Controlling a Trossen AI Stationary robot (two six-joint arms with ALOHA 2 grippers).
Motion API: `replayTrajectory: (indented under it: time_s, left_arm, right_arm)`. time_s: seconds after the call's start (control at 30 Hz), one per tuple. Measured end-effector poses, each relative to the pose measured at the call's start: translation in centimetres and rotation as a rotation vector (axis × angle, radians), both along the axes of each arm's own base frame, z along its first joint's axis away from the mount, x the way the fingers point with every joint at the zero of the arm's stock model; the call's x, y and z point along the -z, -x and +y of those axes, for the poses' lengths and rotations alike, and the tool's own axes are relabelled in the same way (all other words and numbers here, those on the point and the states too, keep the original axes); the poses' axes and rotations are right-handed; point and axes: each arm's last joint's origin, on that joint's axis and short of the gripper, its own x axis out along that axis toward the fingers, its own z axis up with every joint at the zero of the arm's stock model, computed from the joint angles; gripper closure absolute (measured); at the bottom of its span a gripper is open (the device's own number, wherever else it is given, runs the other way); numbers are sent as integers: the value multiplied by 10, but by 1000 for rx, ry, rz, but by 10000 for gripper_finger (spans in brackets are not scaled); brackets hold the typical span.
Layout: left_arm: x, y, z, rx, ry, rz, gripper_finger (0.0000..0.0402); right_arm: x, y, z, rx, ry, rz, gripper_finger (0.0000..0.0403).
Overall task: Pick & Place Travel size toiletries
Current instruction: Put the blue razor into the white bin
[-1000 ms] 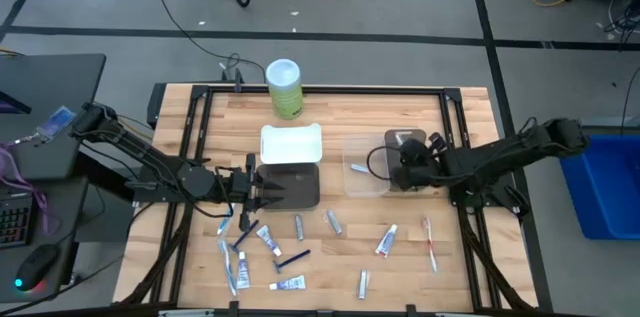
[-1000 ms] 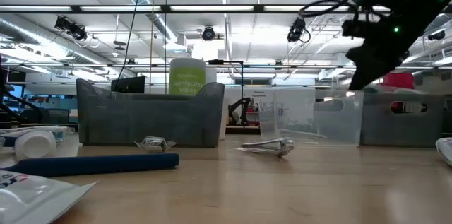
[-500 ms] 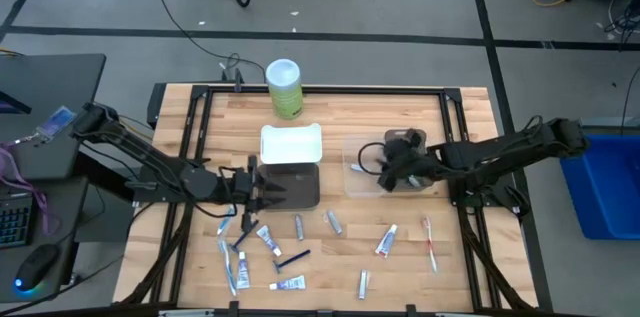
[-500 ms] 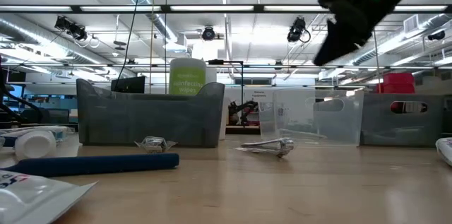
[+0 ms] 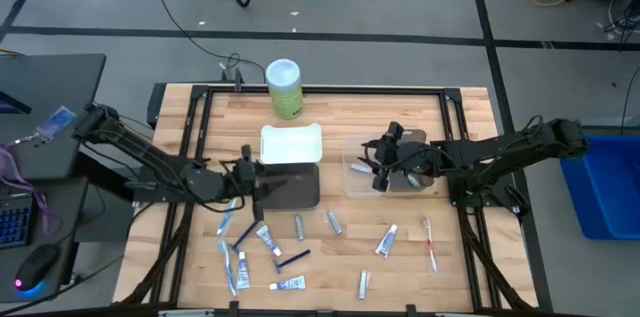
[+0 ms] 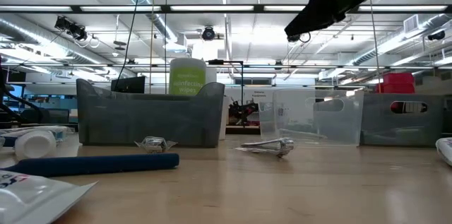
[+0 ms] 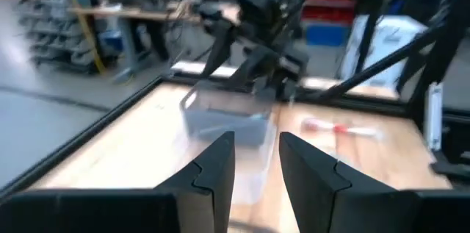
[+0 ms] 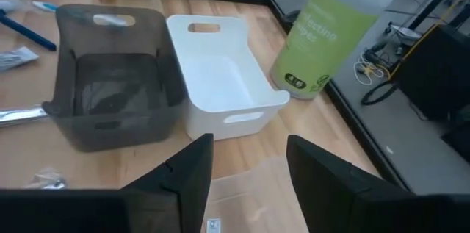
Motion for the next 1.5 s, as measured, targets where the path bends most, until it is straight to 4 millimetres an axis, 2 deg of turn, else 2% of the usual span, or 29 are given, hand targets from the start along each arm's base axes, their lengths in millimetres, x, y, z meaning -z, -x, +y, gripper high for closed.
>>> replayTrajectory:
  time_s: [0.2,0.33,0.5,0.57,0.67,0.77,0.97,1.07,1.17,1.27,1.5]
  left_arm:
    - [-24,10,5,-72,170,196,285]
    - [-23,20,7,-99,393,311,285]
    - [-2,35,6,-161,638,526,285]
    - [11,35,2,-169,696,621,285]
    - [29,29,-12,-145,768,766,285]
    - [49,18,-28,-139,763,892,285]
    - [92,1,-51,-329,877,1043,285]
    - [108,-6,-64,-316,880,1078,285]
    - [120,-11,-73,-281,856,1087,285]
    - [130,-11,-73,-318,825,1126,285]
    - [130,-10,-73,-313,796,1158,285]
  right_arm:
    - [1,0,-3,11,4,12,218]
    - [6,3,-4,15,8,73,210]
    - [13,9,-5,26,3,159,204]
    - [14,10,-5,29,2,176,202]
    - [14,10,-5,26,5,178,200]
    - [14,10,-5,24,8,178,201]
    - [14,10,-5,24,8,176,213]
    - [14,9,-5,23,7,173,219]
    - [14,9,-5,19,3,172,223]
    - [14,9,-5,19,3,172,226]
    - [12,8,-5,18,1,153,219]
